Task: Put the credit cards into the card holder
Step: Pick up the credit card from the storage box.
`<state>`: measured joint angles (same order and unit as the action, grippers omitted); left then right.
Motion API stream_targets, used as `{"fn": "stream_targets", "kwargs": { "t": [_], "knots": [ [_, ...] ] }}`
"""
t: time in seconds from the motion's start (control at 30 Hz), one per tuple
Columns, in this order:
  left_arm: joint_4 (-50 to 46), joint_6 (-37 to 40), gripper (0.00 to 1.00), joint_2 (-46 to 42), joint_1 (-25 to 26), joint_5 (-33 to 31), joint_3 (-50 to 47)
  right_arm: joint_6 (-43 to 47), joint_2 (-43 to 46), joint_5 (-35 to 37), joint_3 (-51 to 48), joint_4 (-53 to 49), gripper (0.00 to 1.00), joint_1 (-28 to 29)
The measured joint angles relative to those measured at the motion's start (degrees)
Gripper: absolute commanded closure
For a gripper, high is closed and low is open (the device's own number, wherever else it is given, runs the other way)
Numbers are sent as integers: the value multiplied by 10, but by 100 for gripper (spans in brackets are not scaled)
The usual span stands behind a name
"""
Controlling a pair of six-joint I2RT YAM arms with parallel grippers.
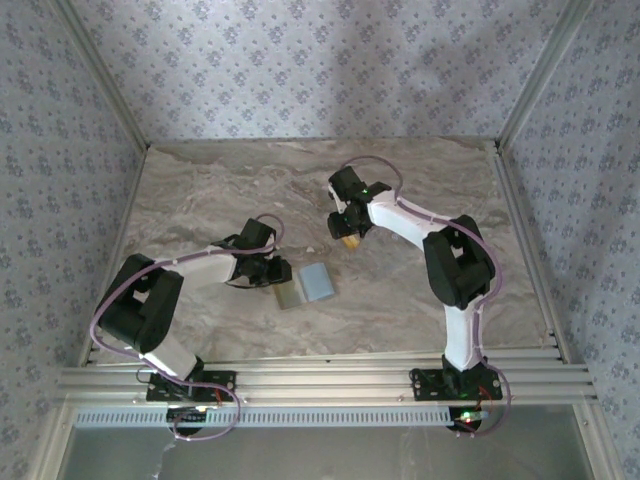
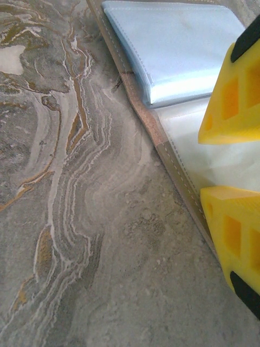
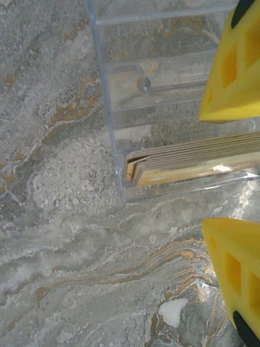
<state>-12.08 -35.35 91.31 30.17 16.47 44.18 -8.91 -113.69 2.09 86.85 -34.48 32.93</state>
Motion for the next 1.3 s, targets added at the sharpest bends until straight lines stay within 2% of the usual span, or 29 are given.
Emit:
{"fn": "stream_targets", "kwargs": {
  "t": [0.5, 0.87, 1.3],
  "knots": [
    [0, 0, 72, 0, 0, 0, 0, 0, 0, -104, -14, 3, 50, -25],
    [0, 0, 72, 0, 0, 0, 0, -1, 0, -154, -15, 3, 50, -45],
    [0, 0, 72, 0, 0, 0, 0, -5, 5, -218, -28, 23, 57, -72]
  ]
}}
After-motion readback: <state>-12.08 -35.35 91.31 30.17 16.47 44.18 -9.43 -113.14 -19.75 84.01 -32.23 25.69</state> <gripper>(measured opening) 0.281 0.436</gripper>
